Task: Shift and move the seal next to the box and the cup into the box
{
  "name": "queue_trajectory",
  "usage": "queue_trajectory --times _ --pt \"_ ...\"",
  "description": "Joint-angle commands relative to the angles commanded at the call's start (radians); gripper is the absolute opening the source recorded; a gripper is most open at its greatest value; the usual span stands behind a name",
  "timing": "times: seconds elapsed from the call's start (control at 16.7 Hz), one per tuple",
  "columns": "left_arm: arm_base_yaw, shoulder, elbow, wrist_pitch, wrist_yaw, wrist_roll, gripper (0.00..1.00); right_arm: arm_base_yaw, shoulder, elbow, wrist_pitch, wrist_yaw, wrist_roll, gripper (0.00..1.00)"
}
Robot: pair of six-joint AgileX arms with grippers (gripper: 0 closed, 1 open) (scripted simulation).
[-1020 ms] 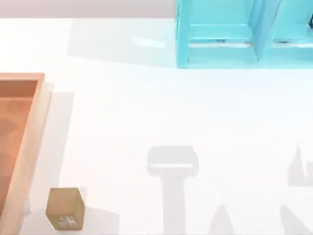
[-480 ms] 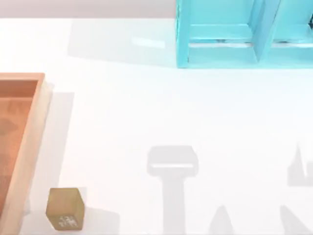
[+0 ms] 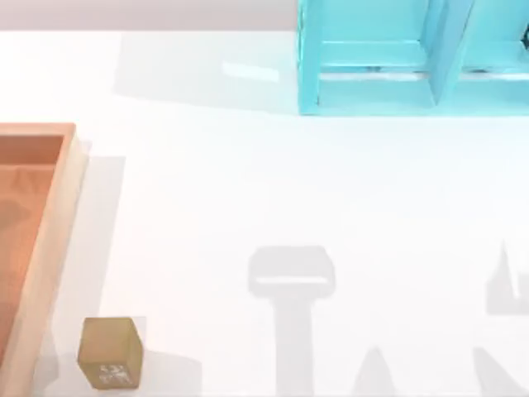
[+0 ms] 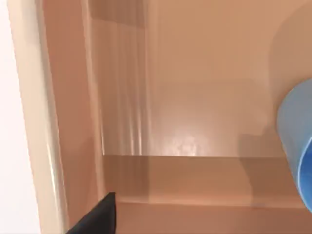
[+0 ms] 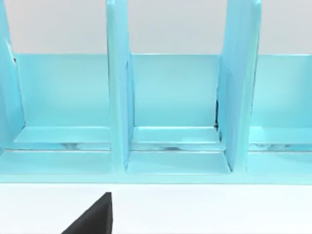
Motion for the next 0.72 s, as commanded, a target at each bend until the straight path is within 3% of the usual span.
queue_trajectory --times 0.3,0.54,0.72 --pt "0.003 -0.074 0.209 -0.146 -0.014 -0.034 1.0 0.0 0.0 0.0 0.0 0.0 0.0 1.0" --pt "-0.001 -0.023 0.215 -0.241 0.072 -0.042 1.0 0.0 0.0 0.0 0.0 0.0 0.0 1.0" --pt "-0.011 0.002 0.192 -0.267 0.093 -0.03 1.0 0.0 0.0 0.0 0.0 0.0 0.0 1.0"
